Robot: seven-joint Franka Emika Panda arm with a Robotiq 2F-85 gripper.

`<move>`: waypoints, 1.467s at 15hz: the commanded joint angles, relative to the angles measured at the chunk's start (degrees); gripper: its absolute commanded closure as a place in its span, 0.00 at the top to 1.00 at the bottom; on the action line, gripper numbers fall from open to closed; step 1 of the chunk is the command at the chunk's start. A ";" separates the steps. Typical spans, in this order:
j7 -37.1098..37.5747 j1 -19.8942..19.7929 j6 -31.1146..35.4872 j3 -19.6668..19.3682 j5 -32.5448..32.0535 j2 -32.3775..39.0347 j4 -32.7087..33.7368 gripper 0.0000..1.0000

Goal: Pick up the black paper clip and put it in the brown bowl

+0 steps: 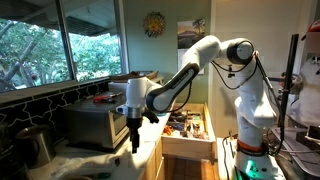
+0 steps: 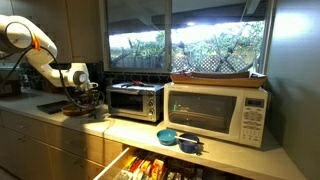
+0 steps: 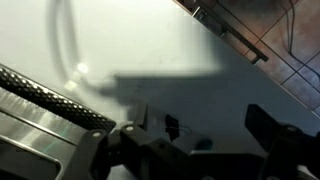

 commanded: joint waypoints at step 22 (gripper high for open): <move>-15.01 2.29 10.20 -0.91 -9.80 14.75 10.60 0.88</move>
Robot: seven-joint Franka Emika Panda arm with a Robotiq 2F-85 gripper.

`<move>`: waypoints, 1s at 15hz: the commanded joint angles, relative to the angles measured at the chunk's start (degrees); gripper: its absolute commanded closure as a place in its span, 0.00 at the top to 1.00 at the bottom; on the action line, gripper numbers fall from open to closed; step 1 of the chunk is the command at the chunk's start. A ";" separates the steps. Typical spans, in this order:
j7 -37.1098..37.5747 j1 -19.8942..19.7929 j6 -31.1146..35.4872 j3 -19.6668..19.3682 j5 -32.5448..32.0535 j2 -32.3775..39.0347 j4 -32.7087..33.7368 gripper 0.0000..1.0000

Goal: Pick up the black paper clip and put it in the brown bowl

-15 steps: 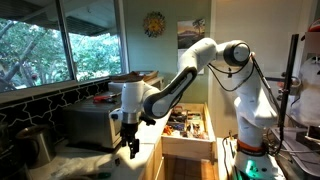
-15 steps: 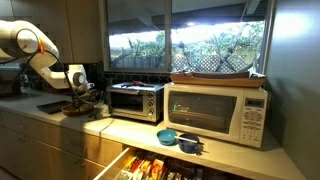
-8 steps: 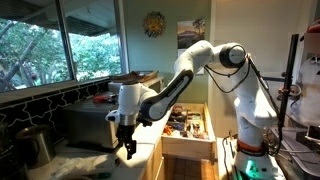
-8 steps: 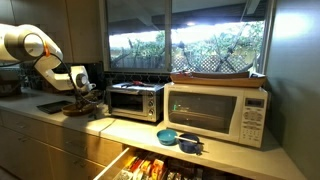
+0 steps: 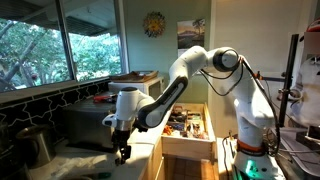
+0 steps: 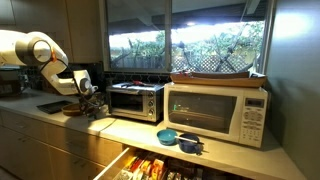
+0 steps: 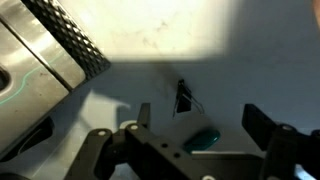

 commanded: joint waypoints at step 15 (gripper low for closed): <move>-1.50 -0.35 2.14 0.91 1.33 6.85 5.43 0.13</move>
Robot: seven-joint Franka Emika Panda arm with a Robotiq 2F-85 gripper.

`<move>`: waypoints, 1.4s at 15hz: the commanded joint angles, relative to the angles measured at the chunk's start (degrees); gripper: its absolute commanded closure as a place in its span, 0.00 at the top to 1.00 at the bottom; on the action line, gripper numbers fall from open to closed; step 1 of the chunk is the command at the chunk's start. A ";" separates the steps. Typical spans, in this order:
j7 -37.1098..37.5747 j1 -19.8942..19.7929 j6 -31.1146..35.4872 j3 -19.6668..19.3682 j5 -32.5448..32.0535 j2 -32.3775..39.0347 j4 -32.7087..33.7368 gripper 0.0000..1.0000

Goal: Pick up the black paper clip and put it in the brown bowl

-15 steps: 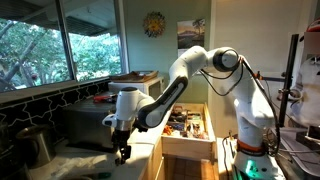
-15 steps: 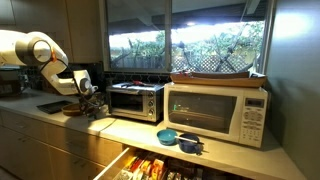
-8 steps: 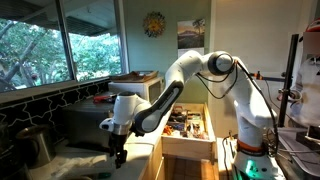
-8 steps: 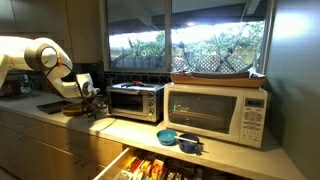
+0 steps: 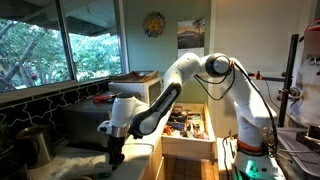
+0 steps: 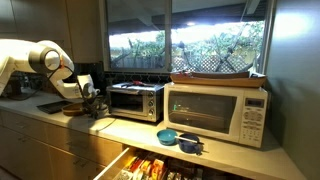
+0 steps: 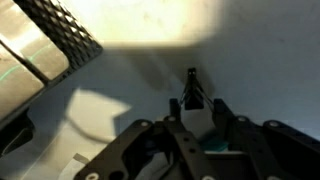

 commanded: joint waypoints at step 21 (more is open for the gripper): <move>-14.93 1.01 7.20 8.50 4.27 4.14 12.38 0.08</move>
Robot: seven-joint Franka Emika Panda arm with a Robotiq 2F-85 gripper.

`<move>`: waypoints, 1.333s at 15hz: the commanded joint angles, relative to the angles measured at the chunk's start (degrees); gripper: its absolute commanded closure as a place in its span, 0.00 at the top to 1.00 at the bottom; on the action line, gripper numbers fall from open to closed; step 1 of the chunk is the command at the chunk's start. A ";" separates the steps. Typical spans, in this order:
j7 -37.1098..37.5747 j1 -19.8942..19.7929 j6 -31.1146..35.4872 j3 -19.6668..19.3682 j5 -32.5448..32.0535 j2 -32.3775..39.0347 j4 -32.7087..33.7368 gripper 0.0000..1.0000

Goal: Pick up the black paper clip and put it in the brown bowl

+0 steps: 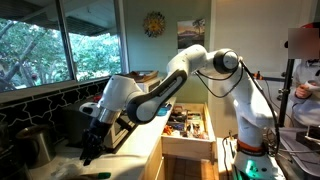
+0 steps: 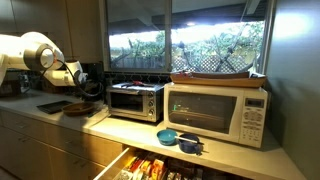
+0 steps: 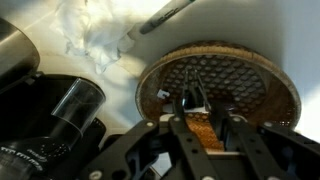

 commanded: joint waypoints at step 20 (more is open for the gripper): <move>-14.46 -1.15 -9.28 4.40 7.51 9.18 16.27 1.00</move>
